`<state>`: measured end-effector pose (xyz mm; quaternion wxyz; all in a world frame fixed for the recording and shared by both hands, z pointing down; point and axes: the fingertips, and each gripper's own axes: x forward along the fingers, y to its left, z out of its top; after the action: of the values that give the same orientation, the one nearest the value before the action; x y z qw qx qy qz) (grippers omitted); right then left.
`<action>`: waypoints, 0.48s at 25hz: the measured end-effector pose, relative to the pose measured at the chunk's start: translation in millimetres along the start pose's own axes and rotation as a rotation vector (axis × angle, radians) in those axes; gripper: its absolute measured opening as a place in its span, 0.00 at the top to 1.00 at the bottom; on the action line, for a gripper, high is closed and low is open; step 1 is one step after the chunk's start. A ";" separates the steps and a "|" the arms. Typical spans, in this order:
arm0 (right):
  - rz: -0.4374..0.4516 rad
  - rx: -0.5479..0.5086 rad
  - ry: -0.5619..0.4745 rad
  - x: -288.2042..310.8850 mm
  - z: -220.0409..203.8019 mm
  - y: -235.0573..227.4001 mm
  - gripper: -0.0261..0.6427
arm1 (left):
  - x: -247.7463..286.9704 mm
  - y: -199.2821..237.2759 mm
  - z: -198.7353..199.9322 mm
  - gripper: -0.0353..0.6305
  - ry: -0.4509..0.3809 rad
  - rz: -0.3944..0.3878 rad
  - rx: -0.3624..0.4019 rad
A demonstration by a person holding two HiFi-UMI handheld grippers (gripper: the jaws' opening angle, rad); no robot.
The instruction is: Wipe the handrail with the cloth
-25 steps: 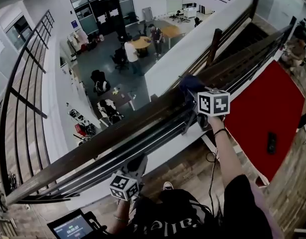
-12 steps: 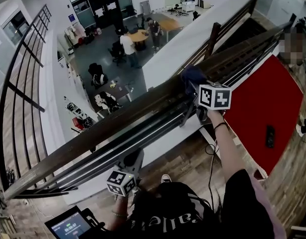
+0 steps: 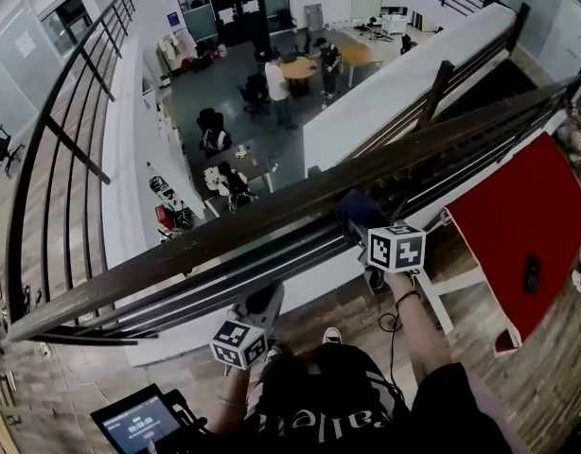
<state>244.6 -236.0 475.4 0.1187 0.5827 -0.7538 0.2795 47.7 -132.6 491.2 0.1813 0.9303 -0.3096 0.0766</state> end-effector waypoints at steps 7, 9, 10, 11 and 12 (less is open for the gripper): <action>0.129 -0.013 0.137 51.6 -77.7 141.1 0.81 | -84.8 54.7 -6.2 0.94 0.000 0.079 -0.016; 0.164 -0.026 0.170 61.6 -88.1 203.4 0.81 | -127.5 76.3 2.2 0.94 -0.003 0.101 -0.026; 0.185 -0.034 0.186 67.4 -93.0 231.8 0.81 | -145.6 86.6 4.8 0.94 -0.003 0.113 -0.031; 0.207 -0.043 0.200 74.1 -98.5 256.3 0.81 | -159.9 95.8 5.4 0.94 -0.003 0.127 -0.035; 0.230 -0.053 0.214 81.6 -105.4 276.2 0.81 | -170.2 103.9 3.5 0.94 -0.003 0.140 -0.039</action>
<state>-55.8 -197.8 524.5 0.1810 0.4563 -0.8057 0.3315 -150.5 -117.7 474.7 0.1931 0.9027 -0.3756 0.0819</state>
